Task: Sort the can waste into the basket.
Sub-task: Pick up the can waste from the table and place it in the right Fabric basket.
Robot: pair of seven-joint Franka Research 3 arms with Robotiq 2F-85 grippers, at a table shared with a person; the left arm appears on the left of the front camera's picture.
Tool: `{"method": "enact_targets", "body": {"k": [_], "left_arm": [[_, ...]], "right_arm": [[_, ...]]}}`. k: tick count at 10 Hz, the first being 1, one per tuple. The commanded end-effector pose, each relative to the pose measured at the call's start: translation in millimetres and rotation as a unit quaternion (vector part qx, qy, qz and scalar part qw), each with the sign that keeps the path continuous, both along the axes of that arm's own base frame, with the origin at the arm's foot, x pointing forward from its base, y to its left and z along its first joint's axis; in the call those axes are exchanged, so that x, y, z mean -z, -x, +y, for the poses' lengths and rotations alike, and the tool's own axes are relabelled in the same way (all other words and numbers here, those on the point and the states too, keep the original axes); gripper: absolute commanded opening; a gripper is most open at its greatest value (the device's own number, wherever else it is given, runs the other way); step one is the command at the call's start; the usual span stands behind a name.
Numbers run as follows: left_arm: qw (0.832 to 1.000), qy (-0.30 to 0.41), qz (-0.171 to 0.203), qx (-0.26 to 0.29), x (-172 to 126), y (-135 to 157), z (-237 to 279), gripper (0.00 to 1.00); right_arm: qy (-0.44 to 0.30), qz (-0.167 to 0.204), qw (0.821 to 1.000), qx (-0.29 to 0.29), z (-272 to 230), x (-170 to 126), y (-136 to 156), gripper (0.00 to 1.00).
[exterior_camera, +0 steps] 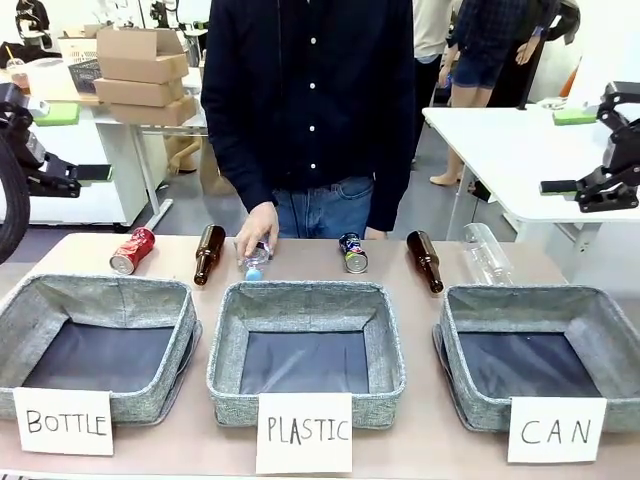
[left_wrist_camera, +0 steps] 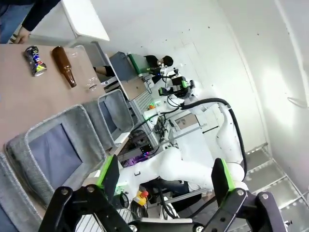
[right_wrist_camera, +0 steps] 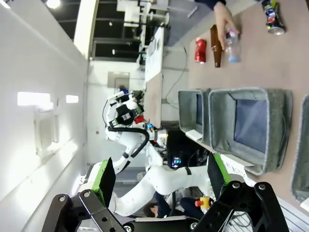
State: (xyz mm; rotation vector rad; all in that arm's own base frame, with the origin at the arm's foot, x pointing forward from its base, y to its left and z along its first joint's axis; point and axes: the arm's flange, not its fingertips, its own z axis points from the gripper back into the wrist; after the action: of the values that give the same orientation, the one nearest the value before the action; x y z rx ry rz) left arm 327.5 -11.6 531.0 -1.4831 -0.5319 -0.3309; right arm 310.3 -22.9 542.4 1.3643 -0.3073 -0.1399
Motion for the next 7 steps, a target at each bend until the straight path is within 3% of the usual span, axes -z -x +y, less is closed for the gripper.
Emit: {"method": "enact_targets", "body": {"k": [1, 3, 5, 7], "left_arm": [[1.0, 0.009, -0.014, -0.001, 0, -3, 1, 1.0], [1.0, 0.009, -0.014, -0.001, 0, -3, 1, 1.0], [1.0, 0.009, -0.014, -0.001, 0, -3, 1, 1.0], [1.0, 0.009, -0.014, -0.001, 0, -3, 1, 1.0]], "right_arm": [[-0.008, -0.003, 1.0, 0.005, -3, -2, -4, 1.0], [-0.002, 0.002, 1.0, 0.0, -1, 1, 0, 1.0], [0.125, 0.024, 0.991, 0.044, 32, -10, -41, 1.0], [0.255, 0.036, 0.962, 0.091, 51, -13, -80, 1.0]]}}
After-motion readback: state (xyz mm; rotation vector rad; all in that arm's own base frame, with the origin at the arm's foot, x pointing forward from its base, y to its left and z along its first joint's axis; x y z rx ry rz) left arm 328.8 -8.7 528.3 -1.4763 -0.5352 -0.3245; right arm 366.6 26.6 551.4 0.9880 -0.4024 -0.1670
